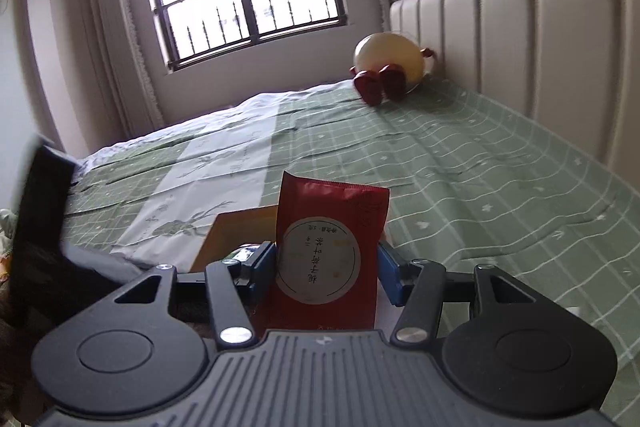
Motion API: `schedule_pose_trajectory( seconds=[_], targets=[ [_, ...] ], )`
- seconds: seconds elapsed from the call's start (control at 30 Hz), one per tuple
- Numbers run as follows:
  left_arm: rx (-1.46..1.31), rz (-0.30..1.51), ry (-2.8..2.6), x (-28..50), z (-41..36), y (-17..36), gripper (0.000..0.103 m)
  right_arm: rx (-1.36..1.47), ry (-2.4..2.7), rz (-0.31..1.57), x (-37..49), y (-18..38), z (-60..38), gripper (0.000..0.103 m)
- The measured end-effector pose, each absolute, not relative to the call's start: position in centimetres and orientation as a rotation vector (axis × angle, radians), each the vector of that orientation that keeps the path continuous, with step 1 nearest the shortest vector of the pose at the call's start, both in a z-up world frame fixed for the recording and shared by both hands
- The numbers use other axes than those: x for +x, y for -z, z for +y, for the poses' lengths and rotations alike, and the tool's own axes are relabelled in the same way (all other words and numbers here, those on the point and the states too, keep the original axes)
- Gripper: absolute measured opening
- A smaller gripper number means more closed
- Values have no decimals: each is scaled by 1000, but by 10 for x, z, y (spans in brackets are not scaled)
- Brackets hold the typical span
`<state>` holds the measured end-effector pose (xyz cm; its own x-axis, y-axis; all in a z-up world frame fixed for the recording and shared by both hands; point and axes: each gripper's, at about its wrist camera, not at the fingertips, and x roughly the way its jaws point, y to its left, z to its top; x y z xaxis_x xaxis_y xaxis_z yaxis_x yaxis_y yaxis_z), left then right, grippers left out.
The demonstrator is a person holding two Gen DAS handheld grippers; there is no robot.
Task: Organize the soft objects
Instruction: 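Lower both items into the pink box and open both grippers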
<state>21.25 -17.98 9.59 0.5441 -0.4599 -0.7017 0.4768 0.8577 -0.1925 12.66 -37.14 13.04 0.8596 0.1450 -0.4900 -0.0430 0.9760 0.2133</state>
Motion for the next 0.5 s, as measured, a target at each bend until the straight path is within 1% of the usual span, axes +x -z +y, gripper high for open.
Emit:
schedule_pose_trajectory(
  seconds=[0.17, 0.33, 0.5],
  targets=[
    [-160, 706, 559, 209, -137, -126, 61, 201, -182, 578, 144, -121, -348, 55],
    [-212, 698, 556, 207, -127, -140, 60, 218, -196, 703, 176, -93, -330, 55],
    [-226, 712, 617, 193, -122, -140, 60, 287, -199, 726, 179, -86, -342, 63]
  ],
)
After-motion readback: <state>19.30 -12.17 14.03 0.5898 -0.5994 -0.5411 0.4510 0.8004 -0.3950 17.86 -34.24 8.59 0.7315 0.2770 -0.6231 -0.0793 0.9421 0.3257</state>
